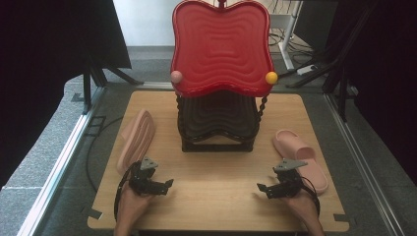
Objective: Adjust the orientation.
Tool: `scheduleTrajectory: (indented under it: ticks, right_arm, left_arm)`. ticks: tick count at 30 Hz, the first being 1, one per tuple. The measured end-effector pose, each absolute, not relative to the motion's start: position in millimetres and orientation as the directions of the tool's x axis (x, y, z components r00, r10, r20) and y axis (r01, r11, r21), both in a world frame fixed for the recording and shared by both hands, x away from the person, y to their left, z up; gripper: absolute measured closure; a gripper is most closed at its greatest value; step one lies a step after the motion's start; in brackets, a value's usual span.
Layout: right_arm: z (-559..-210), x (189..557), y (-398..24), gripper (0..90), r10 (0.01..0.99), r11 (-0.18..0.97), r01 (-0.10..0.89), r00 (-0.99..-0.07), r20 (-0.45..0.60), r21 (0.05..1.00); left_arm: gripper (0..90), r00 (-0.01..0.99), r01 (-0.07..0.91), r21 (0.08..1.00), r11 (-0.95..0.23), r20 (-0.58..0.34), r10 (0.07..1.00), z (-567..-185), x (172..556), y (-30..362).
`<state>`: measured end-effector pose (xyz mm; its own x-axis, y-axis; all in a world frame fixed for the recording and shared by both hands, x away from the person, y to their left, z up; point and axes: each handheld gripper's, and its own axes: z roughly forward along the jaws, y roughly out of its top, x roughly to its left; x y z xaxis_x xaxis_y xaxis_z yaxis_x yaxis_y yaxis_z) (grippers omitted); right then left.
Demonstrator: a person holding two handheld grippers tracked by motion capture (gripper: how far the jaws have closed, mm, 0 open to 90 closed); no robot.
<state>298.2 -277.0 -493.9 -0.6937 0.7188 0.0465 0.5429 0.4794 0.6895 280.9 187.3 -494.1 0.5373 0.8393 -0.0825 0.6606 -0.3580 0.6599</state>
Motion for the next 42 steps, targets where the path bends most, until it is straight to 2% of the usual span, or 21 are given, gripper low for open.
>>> scheduleTrajectory:
  ticks: [9, 23, 31, 42]
  right_arm:
    - [-489, 295, -279, 8.8, 0.715, 0.476, 0.537, -0.697, 0.048, 0.697]
    - [-489, 295, -279, 10.0, 0.714, 0.475, 0.539, -0.698, 0.054, 0.695]
    - [-488, 295, -280, 10.8, 0.716, 0.471, 0.543, -0.696, 0.059, 0.695]
    - [-490, 296, -279, 11.3, 0.719, 0.473, 0.548, -0.693, 0.057, 0.69]
  left_arm:
    - [0.0, 0.542, 0.655, 0.665, -0.359, -0.083, 0.836, -482, 286, 187]
    - [0.0, 0.536, 0.65, 0.67, -0.359, -0.069, 0.841, -440, 300, 205]
    - [0.0, 0.486, 0.673, 0.664, -0.324, -0.068, 0.871, -410, 315, 239]
    - [0.0, 0.371, 0.709, 0.658, -0.254, -0.041, 0.928, -401, 332, 291]
